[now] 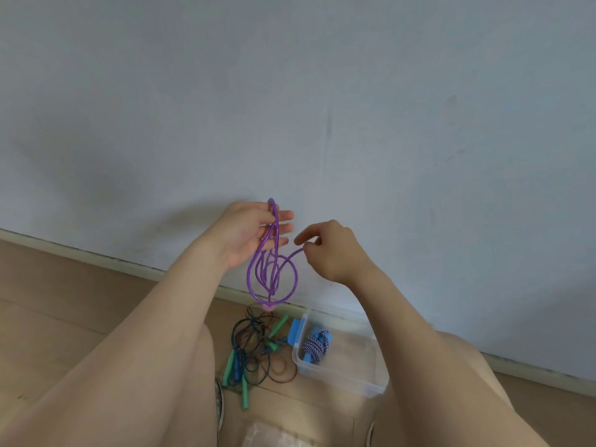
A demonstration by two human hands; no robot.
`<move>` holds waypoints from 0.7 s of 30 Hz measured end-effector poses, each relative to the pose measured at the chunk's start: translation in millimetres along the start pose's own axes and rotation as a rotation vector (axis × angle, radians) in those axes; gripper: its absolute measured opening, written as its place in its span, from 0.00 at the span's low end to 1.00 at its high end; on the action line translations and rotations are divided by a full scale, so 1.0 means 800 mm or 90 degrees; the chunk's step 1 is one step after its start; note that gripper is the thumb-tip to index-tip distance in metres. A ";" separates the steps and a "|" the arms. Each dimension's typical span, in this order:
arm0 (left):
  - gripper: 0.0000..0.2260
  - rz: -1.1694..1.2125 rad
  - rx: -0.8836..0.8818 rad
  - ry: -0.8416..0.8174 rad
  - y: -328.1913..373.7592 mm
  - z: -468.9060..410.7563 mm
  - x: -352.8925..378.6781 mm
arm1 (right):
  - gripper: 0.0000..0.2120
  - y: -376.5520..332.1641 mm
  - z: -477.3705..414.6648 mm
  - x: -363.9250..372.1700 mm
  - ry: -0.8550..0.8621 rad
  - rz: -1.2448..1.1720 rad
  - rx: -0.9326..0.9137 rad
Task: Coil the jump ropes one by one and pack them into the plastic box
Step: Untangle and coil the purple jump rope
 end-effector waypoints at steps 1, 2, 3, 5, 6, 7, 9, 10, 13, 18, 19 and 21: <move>0.12 -0.028 0.003 -0.010 0.000 0.002 0.002 | 0.16 -0.002 0.000 0.001 -0.002 -0.067 0.013; 0.12 -0.057 0.009 -0.014 0.001 0.004 0.003 | 0.15 -0.003 0.000 0.002 -0.012 -0.131 0.028; 0.12 -0.084 0.014 -0.016 0.001 0.006 0.004 | 0.12 -0.005 0.000 0.005 -0.030 -0.172 0.037; 0.10 -0.134 0.017 -0.020 0.000 0.008 0.006 | 0.11 -0.006 0.002 0.010 -0.067 -0.182 0.027; 0.10 -0.156 0.016 -0.030 -0.001 0.009 0.008 | 0.13 -0.006 0.002 0.012 -0.072 -0.169 0.011; 0.10 -0.177 0.016 -0.043 -0.002 0.009 0.010 | 0.12 -0.009 0.002 0.013 -0.068 -0.154 -0.013; 0.08 -0.209 0.016 -0.060 -0.006 0.008 0.013 | 0.11 -0.010 0.000 0.015 -0.056 -0.120 -0.053; 0.06 -0.217 0.014 -0.062 -0.008 0.007 0.013 | 0.11 -0.009 -0.001 0.015 -0.060 -0.103 -0.057; 0.03 -0.272 0.014 -0.038 -0.014 -0.002 0.010 | 0.16 -0.008 0.001 0.007 -0.060 -0.078 -0.038; 0.06 -0.846 0.057 0.106 -0.030 -0.021 -0.019 | 0.21 0.000 0.001 -0.026 0.183 -0.244 0.079; 0.09 -0.960 0.012 0.138 -0.036 -0.020 -0.026 | 0.20 0.000 0.003 -0.032 0.219 -0.328 0.084; 0.13 -1.119 -0.100 0.198 -0.044 -0.013 -0.038 | 0.18 -0.001 0.007 -0.039 0.256 -0.489 0.089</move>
Point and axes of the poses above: each hand's wrist, its own z-axis away from the middle knuckle, its own x-axis out of the palm, y = z × x, the point moved 5 cm from there along -z, towards the middle knuckle, and after that the axes turned 8 degrees about -x, right-handed, at the moved point
